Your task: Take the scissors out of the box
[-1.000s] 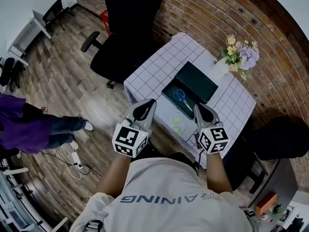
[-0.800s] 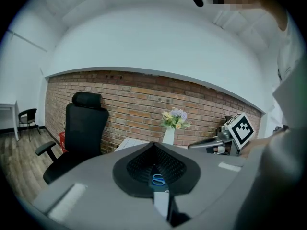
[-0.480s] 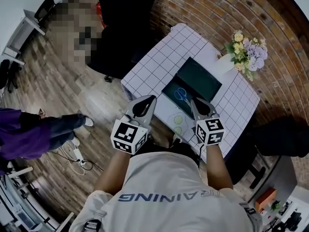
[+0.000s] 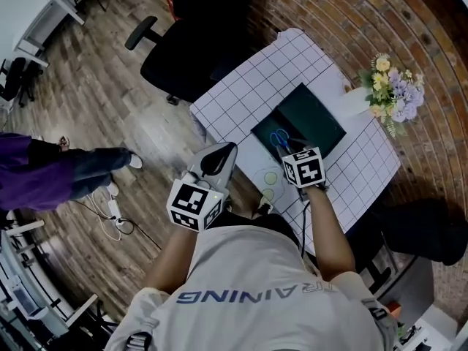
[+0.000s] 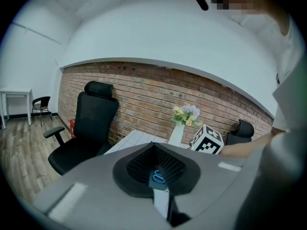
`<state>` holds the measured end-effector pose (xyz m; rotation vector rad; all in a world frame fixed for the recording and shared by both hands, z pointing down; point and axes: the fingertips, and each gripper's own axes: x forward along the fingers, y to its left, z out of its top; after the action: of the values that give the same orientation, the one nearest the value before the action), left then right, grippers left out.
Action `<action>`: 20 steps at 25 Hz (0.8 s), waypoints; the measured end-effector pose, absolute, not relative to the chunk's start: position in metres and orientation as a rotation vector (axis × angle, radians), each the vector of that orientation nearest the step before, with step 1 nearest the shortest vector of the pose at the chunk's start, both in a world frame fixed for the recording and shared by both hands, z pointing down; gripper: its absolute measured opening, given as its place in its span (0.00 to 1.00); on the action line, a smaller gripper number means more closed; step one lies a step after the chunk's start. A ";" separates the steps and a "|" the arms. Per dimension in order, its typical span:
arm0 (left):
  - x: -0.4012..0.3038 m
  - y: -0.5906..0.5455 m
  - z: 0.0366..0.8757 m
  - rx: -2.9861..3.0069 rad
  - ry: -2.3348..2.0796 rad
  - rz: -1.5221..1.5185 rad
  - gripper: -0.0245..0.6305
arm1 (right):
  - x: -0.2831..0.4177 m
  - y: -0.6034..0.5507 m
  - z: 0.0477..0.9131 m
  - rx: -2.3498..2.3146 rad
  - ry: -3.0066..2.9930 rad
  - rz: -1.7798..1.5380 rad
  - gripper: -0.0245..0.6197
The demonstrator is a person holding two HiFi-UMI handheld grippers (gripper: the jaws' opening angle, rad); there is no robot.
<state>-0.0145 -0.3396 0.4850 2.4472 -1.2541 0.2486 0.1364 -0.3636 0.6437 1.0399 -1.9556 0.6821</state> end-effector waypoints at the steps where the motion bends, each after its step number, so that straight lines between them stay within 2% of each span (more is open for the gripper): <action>1: -0.018 -0.339 0.485 2.437 -1.270 0.241 0.04 | 0.134 -0.366 0.652 1.016 -1.932 0.682 0.25; 6: -0.037 -0.342 0.486 2.399 -1.335 0.221 0.04 | 0.131 -0.386 0.690 0.959 -1.810 0.677 0.28; 10: -0.052 -0.343 0.491 2.368 -1.364 0.219 0.04 | 0.131 -0.393 0.714 0.920 -1.710 0.697 0.25; 20: -0.081 -0.343 0.496 2.330 -1.381 0.216 0.04 | 0.143 -0.395 0.741 0.914 -1.541 0.650 0.27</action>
<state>-0.0812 -0.3428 0.4957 2.3301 -1.3808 0.2155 0.1427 -0.3951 0.7413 0.9140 -1.5415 0.6498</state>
